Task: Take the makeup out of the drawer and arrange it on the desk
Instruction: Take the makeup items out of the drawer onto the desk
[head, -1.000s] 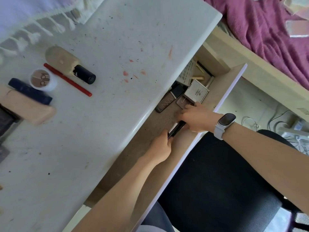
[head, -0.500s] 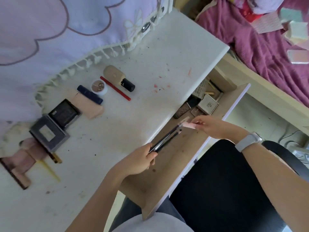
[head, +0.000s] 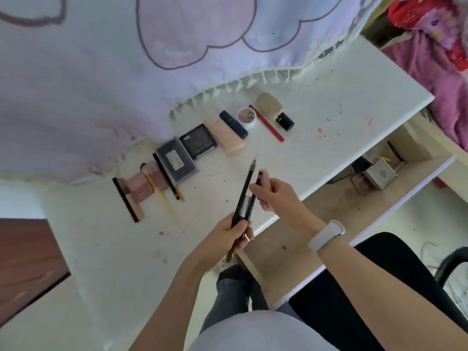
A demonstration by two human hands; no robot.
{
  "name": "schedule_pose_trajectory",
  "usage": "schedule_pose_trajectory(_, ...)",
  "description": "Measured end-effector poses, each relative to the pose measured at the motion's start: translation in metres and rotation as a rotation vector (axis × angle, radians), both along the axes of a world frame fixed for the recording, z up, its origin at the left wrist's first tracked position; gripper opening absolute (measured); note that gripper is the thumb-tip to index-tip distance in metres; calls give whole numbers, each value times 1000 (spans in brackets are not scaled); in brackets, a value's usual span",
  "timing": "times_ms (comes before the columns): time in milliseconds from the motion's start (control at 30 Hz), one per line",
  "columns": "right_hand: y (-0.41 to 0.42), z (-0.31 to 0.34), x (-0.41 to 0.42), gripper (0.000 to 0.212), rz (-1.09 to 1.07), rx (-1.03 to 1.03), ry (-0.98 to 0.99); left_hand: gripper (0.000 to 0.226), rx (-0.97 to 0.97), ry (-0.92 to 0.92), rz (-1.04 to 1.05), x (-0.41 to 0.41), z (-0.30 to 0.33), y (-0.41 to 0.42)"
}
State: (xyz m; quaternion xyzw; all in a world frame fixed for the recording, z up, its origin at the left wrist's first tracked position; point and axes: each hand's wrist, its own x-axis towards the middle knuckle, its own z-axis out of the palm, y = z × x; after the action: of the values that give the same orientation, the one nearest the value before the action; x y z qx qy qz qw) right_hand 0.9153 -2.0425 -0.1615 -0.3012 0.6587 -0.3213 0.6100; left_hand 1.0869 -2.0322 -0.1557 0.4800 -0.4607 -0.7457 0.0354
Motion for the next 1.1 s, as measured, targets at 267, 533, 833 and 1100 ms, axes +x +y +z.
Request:
schedule_pose_trajectory(267, -13, 5, 56, 8, -67, 8, -159, 20, -48, -17, 88, 49, 5, 10)
schedule_pose_trajectory(533, -42, 12, 119, 9, 159, -95, 63, 18, -191, -151, 603, 112, -2, 17)
schedule_pose_trajectory(833, -81, -4, 235, 13, 588, -101, 273, 36, -307, -542, 788, 190, -25, -6)
schedule_pose_trajectory(1100, -104, -10, 278, 13, 650, -335, 637, 34, -404, -655, 766, 193, -32, -32)
